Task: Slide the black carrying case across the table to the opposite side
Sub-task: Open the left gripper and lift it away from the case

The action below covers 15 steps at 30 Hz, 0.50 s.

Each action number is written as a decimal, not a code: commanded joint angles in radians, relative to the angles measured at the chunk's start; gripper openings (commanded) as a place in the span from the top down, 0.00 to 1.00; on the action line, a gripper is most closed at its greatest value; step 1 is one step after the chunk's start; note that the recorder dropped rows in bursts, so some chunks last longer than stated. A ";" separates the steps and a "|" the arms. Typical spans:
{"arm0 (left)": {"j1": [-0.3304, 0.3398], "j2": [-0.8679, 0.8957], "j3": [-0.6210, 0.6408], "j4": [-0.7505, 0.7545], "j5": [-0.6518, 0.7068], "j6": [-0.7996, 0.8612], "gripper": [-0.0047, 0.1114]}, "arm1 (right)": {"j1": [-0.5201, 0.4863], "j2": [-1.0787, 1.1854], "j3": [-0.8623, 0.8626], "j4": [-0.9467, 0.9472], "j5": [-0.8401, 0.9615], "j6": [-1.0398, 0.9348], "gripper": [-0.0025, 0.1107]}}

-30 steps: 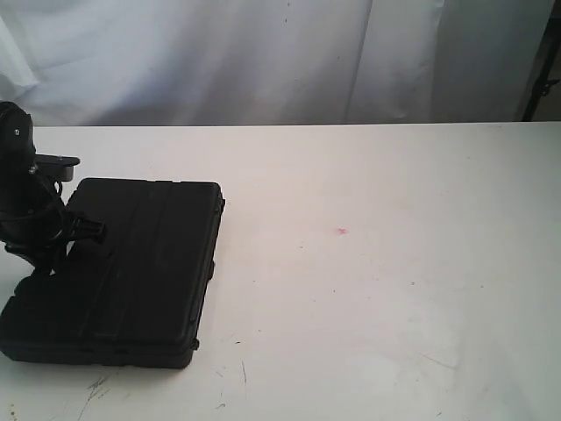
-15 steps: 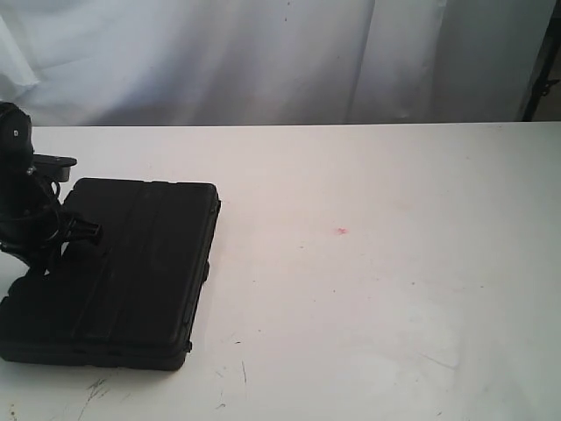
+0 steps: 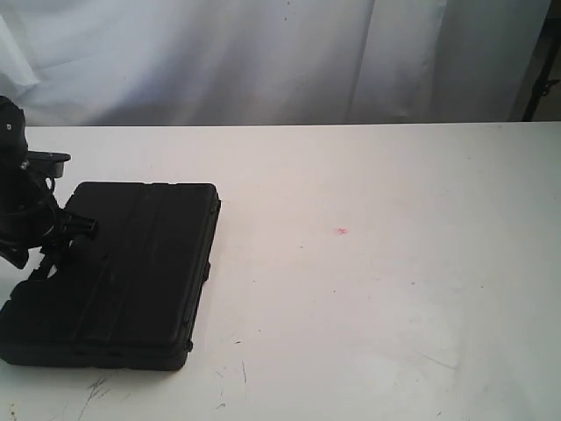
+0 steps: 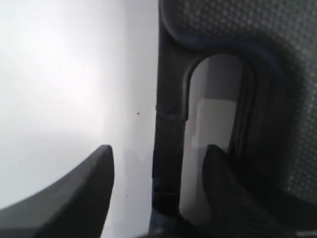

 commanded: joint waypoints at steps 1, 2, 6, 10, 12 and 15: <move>-0.004 -0.071 -0.002 0.064 -0.021 -0.080 0.53 | -0.006 -0.003 0.003 -0.018 -0.001 0.003 0.98; -0.004 -0.087 -0.002 0.076 -0.030 -0.091 0.54 | -0.006 -0.003 0.003 -0.018 -0.001 0.003 0.98; -0.004 -0.178 -0.002 0.075 -0.073 -0.113 0.68 | -0.006 -0.003 0.003 -0.018 -0.001 0.003 0.98; -0.004 -0.263 -0.002 0.019 -0.084 -0.119 0.95 | -0.006 -0.003 0.003 -0.018 -0.001 0.003 0.98; -0.004 -0.297 -0.002 -0.033 -0.084 -0.076 0.96 | -0.006 -0.003 0.003 -0.018 -0.001 0.003 0.98; -0.004 -0.357 0.013 -0.157 -0.091 -0.015 0.96 | -0.006 -0.003 0.003 -0.018 -0.001 0.003 0.98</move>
